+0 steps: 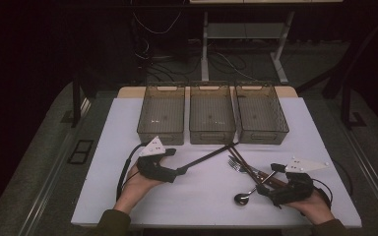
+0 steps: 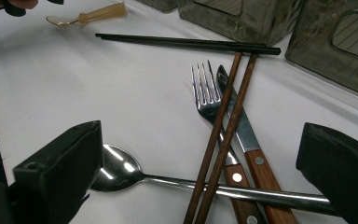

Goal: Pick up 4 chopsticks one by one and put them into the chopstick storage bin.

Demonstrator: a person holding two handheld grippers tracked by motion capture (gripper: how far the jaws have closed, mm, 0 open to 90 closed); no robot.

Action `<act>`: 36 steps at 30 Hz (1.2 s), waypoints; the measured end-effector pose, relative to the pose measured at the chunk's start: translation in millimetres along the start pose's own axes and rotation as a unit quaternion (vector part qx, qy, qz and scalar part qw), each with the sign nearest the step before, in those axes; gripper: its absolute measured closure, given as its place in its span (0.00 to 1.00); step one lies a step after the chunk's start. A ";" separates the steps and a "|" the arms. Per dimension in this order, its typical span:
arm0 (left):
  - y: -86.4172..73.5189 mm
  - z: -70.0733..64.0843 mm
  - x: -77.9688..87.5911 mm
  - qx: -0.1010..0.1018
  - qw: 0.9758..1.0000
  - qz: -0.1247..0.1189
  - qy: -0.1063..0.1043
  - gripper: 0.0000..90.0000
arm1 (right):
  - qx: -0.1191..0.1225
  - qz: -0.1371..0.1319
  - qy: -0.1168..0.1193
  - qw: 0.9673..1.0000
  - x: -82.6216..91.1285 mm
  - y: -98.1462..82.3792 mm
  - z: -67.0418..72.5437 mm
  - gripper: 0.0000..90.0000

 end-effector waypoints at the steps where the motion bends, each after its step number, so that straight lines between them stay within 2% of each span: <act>1: 1.4 -0.5 -1.8 0.001 1.000 0.001 0.000 0.25 | 0.001 0.000 -0.001 1.000 0.0 -0.1 -0.1 0.01; 3: 2.2 -0.2 -2.7 -0.003 1.000 0.002 0.001 0.28 | 0.000 0.000 0.000 1.000 0.2 0.0 0.4 0.01; 6: 6.9 0.1 -7.4 0.001 1.000 0.002 0.004 0.33 | 0.000 0.000 0.000 1.000 0.2 -0.1 0.0 0.01; 8: 10.7 -0.2 -12.6 0.000 1.000 -0.001 -0.001 0.39 | 0.002 0.002 -0.003 1.000 0.2 -0.4 -0.5 0.01; 17: 16.9 -3.9 -22.7 -0.010 1.000 -0.002 -0.009 0.52 | 0.004 0.005 -0.005 1.000 -0.7 -1.1 -1.2 0.01; 21: 18.4 -4.5 -29.6 -0.014 1.000 0.005 -0.009 0.55 | 0.003 0.005 -0.006 1.000 -0.8 -1.1 -1.3 0.01; 22: 18.8 -4.7 -31.4 -0.016 1.000 0.006 -0.009 0.59 | 0.000 0.006 -0.008 1.000 -0.3 -1.0 -1.9 0.01; 29: 22.8 -6.0 -42.0 -0.020 1.000 0.017 -0.009 0.68 | 0.002 0.008 -0.005 1.000 0.1 -0.7 -1.4 0.01; 36: 24.0 -7.3 -52.8 -0.023 0.999 0.038 -0.015 0.78 | 0.002 0.009 -0.008 1.000 -0.4 -0.8 -1.5 0.01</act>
Point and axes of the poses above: each handheld gripper's, and its own axes: x roughly backward along the jaws, y roughly out of its top, z roughly to its left, the point moved 7 cm from there along -x, roughly forward along the jaws, and after that the axes turned 13 degrees about y, right-handed, at the moved point
